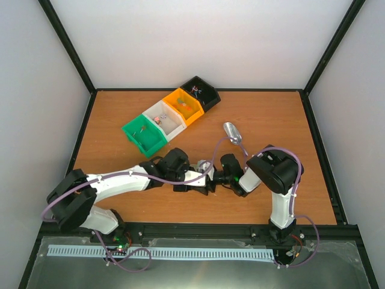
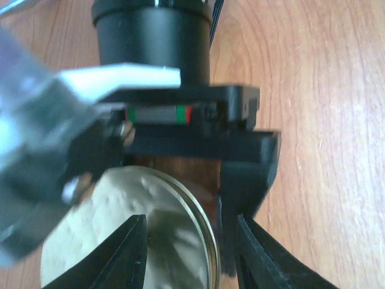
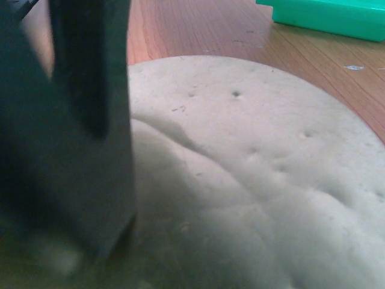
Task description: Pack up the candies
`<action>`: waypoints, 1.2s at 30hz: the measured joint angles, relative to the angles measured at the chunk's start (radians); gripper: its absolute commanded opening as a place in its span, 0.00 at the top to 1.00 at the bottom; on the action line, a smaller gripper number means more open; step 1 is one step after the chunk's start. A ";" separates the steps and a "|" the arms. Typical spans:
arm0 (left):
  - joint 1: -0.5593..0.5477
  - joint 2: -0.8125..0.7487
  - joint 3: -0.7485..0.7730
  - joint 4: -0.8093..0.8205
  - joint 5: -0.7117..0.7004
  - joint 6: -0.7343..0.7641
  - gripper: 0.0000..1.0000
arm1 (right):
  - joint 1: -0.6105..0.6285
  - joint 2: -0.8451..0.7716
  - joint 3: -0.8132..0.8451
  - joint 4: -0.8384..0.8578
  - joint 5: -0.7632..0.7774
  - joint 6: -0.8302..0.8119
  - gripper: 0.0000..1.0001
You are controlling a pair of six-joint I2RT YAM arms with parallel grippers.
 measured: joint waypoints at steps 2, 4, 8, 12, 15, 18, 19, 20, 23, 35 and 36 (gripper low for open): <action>-0.034 0.020 0.006 0.030 -0.022 0.000 0.63 | 0.000 0.000 -0.001 0.002 0.000 -0.005 0.30; -0.044 0.031 0.008 0.052 -0.048 0.001 0.67 | 0.000 0.000 -0.006 0.007 -0.002 -0.014 0.33; -0.049 0.029 -0.006 0.084 -0.084 0.003 0.73 | -0.004 0.000 -0.010 0.013 0.003 -0.015 0.38; -0.041 0.008 -0.028 0.097 -0.085 0.005 0.76 | -0.005 0.000 -0.010 0.013 0.004 -0.014 0.43; -0.031 -0.007 -0.040 0.093 -0.080 0.016 0.78 | -0.005 0.000 -0.010 0.013 0.008 -0.014 0.46; -0.009 -0.020 -0.046 0.075 -0.066 0.039 0.78 | -0.005 0.000 -0.010 0.014 0.016 -0.014 0.48; 0.003 -0.024 -0.048 0.069 -0.057 0.048 0.78 | -0.005 0.000 -0.010 0.015 0.022 -0.014 0.49; 0.011 -0.029 -0.051 0.063 -0.053 0.055 0.79 | -0.006 0.000 -0.010 0.016 0.027 -0.015 0.50; 0.037 -0.053 -0.073 0.058 -0.050 0.084 0.79 | -0.006 0.000 -0.010 0.016 0.033 -0.019 0.52; 0.122 -0.121 -0.101 -0.032 -0.045 0.072 0.65 | -0.004 0.000 -0.011 0.013 0.001 -0.020 0.51; 0.126 -0.121 -0.095 -0.055 -0.040 0.059 0.63 | -0.004 0.000 -0.011 0.013 -0.003 -0.019 0.51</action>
